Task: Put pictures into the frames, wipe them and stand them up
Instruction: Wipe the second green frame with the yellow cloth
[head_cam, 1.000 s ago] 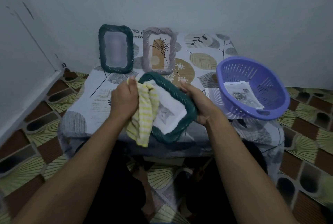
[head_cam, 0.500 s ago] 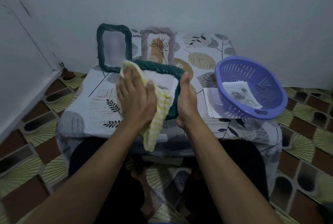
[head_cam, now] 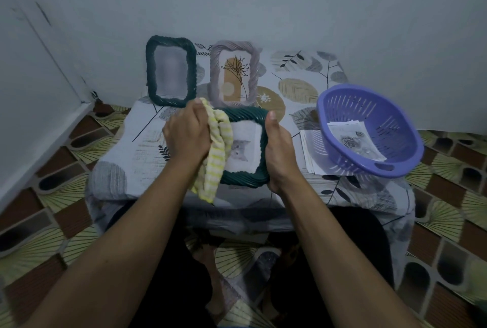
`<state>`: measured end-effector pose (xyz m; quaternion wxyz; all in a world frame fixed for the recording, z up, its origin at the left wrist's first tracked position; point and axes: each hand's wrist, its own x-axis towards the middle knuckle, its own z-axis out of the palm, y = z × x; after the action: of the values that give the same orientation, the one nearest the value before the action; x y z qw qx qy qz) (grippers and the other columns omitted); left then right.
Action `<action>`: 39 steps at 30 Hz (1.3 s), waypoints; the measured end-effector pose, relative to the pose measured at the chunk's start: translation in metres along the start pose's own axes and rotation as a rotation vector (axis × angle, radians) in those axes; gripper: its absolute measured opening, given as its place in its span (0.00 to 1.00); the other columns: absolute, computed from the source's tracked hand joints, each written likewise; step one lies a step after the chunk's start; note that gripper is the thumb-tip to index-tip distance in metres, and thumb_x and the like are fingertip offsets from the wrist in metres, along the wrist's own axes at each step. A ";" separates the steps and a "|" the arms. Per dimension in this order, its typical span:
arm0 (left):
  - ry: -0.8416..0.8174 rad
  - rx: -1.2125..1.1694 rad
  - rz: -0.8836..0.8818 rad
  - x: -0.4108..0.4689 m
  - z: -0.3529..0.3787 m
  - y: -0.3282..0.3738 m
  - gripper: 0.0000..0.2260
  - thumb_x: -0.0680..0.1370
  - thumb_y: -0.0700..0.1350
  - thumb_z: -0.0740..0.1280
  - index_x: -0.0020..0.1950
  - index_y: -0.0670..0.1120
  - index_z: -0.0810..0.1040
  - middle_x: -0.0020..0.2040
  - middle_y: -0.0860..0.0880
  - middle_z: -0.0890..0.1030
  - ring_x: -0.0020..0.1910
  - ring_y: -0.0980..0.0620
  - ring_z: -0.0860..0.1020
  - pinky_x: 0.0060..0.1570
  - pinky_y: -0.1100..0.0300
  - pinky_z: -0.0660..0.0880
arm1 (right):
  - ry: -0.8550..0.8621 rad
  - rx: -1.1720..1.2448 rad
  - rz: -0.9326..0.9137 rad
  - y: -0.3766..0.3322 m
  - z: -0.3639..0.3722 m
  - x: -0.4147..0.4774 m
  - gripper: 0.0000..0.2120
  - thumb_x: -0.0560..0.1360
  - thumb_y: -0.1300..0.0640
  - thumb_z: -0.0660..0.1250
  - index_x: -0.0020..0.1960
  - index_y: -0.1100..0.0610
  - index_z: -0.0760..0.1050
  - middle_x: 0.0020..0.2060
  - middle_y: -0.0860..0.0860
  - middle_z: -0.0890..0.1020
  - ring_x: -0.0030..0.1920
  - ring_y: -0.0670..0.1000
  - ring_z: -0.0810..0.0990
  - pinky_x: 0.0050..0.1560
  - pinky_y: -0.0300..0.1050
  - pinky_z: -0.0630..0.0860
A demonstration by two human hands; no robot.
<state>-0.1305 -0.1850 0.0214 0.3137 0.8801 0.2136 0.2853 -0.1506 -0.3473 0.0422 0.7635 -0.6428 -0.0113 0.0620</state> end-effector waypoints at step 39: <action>-0.266 0.092 0.326 -0.027 0.001 0.010 0.33 0.80 0.60 0.37 0.81 0.44 0.44 0.82 0.45 0.46 0.81 0.47 0.44 0.78 0.46 0.41 | -0.029 -0.038 0.059 -0.002 0.000 0.012 0.24 0.85 0.44 0.52 0.54 0.60 0.79 0.42 0.52 0.87 0.44 0.50 0.86 0.47 0.46 0.83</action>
<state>-0.1473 -0.2078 0.0178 0.2483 0.9463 0.0380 0.2036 -0.1381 -0.3467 0.0435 0.7486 -0.6563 -0.0048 0.0936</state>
